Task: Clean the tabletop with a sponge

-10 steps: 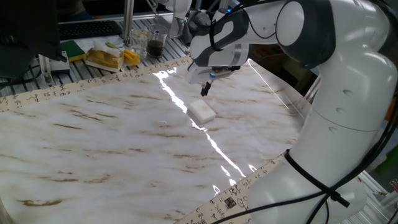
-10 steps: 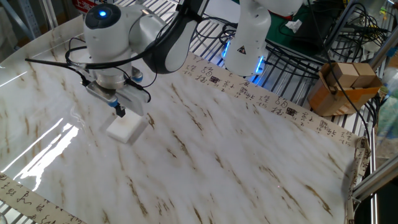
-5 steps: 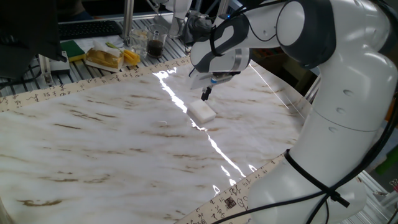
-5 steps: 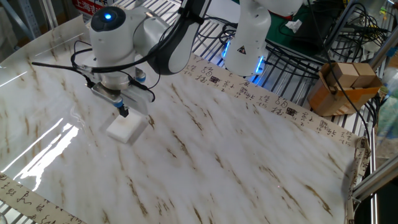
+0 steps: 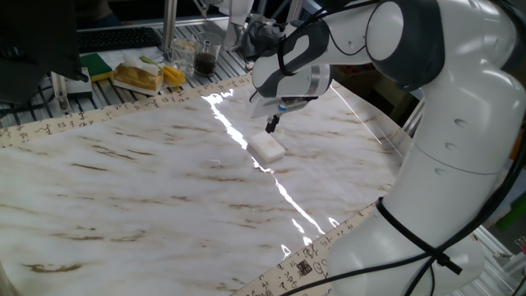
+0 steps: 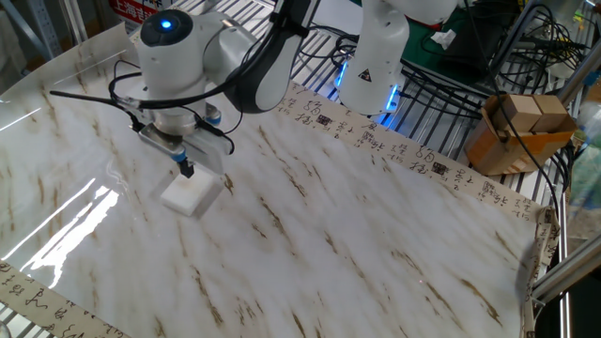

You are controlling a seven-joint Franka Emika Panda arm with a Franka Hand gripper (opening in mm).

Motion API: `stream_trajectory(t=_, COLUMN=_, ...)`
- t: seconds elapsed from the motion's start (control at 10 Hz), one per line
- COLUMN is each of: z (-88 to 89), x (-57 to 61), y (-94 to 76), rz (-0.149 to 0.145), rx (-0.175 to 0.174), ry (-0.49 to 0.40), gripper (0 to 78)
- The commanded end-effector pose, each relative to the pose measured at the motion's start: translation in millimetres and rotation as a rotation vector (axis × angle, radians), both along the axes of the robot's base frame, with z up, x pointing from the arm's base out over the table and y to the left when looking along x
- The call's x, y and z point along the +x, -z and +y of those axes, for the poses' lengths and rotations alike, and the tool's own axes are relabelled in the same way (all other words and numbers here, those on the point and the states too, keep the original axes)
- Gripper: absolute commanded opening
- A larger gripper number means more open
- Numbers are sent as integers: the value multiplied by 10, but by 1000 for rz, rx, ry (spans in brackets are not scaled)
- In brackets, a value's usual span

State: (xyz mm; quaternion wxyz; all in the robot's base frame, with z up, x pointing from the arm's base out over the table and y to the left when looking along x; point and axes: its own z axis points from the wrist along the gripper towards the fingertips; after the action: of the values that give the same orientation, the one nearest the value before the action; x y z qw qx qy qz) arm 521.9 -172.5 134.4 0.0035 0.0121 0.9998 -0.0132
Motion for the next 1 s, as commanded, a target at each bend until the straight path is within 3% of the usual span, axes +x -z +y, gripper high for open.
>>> stream_trajectory(t=0.1, z=-5, x=8, y=-12, rz=43, rx=-8, ry=59, gripper=0)
stream_trajectory(t=0.5, z=-5, x=8, y=-12, rz=114, rx=-6, ry=71, gripper=0)
stream_trajectory(t=0.9, z=-14, x=6, y=23, rz=111, rx=-24, ry=44, gripper=0)
stream_trajectory(t=1.0, z=-40, x=6, y=103, rz=111, rx=-34, ry=36, gripper=0)
